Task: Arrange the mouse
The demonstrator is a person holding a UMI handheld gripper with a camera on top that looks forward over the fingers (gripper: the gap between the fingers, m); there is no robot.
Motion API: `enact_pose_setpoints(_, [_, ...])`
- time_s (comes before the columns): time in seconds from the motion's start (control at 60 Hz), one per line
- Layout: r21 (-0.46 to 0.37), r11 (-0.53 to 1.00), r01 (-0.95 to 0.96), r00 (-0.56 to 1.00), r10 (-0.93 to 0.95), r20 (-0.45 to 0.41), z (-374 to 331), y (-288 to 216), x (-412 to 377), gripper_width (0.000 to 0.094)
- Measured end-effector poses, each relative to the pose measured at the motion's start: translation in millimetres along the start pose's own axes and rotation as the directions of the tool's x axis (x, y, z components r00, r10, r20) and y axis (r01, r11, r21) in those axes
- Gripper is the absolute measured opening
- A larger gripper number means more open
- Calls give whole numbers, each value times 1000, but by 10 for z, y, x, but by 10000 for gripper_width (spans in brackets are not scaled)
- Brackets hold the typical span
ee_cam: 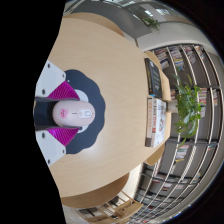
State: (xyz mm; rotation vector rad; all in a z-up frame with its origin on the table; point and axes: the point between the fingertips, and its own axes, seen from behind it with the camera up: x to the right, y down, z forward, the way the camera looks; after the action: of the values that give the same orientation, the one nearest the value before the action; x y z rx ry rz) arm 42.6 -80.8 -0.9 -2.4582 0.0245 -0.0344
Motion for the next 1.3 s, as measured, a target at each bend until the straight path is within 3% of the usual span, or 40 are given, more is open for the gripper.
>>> enact_pose_setpoints(0.233, [30, 1000, -7, 1000, 7, 1, 84, 77, 16, 504])
enact_pose_setpoints(0.35, [-14, 999, 45, 998, -45, -41, 10, 95, 122, 737])
enact_pose_setpoints(0.617, [126, 991, 51, 998, -46, -42, -1036, -435, -91, 740])
enact_pose_setpoints(0.917, [276, 961, -18, 1000, 23, -16, -2424, -476, -480, 739])
enact_pose_setpoints(1.3, [291, 957, -10, 1000, 11, -3, -2913, -144, -751, 737])
